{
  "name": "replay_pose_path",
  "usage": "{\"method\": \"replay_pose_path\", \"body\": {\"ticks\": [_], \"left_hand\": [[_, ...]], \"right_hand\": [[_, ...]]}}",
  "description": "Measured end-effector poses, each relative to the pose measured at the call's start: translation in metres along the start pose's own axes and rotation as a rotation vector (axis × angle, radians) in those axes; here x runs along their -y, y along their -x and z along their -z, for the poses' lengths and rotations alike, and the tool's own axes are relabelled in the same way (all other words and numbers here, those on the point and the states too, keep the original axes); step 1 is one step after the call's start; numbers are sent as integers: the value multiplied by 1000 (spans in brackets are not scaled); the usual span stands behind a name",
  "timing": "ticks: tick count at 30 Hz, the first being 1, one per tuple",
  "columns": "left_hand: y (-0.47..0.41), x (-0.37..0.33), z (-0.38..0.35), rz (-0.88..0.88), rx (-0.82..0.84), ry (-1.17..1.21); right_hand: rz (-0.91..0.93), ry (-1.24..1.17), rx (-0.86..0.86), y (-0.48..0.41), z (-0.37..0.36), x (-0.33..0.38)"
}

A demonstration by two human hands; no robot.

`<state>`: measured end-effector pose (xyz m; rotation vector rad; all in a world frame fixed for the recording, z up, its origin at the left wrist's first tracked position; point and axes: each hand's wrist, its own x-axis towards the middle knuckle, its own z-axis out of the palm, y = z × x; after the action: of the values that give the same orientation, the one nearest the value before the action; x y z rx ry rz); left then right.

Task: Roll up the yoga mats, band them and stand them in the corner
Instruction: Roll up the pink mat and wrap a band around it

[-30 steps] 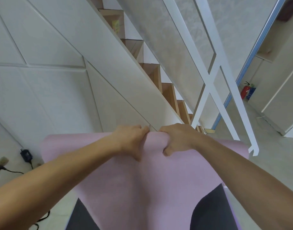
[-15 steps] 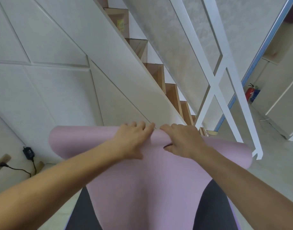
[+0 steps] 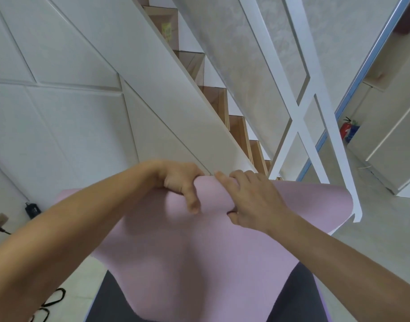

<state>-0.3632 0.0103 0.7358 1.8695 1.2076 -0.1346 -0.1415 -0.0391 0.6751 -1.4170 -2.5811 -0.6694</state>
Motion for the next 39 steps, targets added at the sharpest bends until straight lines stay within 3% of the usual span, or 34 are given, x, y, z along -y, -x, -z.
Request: {"method": "replay_pose_path", "body": {"ticks": [5, 7, 10, 12, 14, 16, 19, 23, 26, 29, 32, 35, 39], "left_hand": [[-1, 5, -7, 20, 78, -49], [1, 5, -18, 22, -55, -298], [7, 5, -48, -15, -411, -835], [6, 7, -66, -18, -599, -953], [3, 9, -67, -15, -658, -929], [1, 10, -55, -15, -614, -834], [0, 7, -27, -7, -402, -626], [0, 1, -10, 2, -203, -405], [3, 1, -21, 0, -277, -607], [2, 9, -41, -30, -527, -918], [-2, 14, -39, -58, -658, -948], [-5, 13, -19, -48, -598, -829], [-2, 6, 9, 8, -366, -597]], "right_hand": [[42, -81, 30, -8, 6, 1], [20, -204, 210, -15, 15, -4], [-32, -434, 377, -27, 24, -18], [-46, -468, 411, -30, 24, -26], [-33, -421, 393, -29, 23, -25], [-2, -273, 322, -20, 16, -18], [22, -26, 155, -4, -1, -5], [-2, -90, 148, -12, 3, -1], [-42, -263, 247, -25, 13, -11], [-113, -395, 366, -37, 23, -20], [-126, -437, 420, -47, 28, -25], [-106, -376, 370, -46, 28, -21], [-46, -20, 240, -26, 19, -1]]}}
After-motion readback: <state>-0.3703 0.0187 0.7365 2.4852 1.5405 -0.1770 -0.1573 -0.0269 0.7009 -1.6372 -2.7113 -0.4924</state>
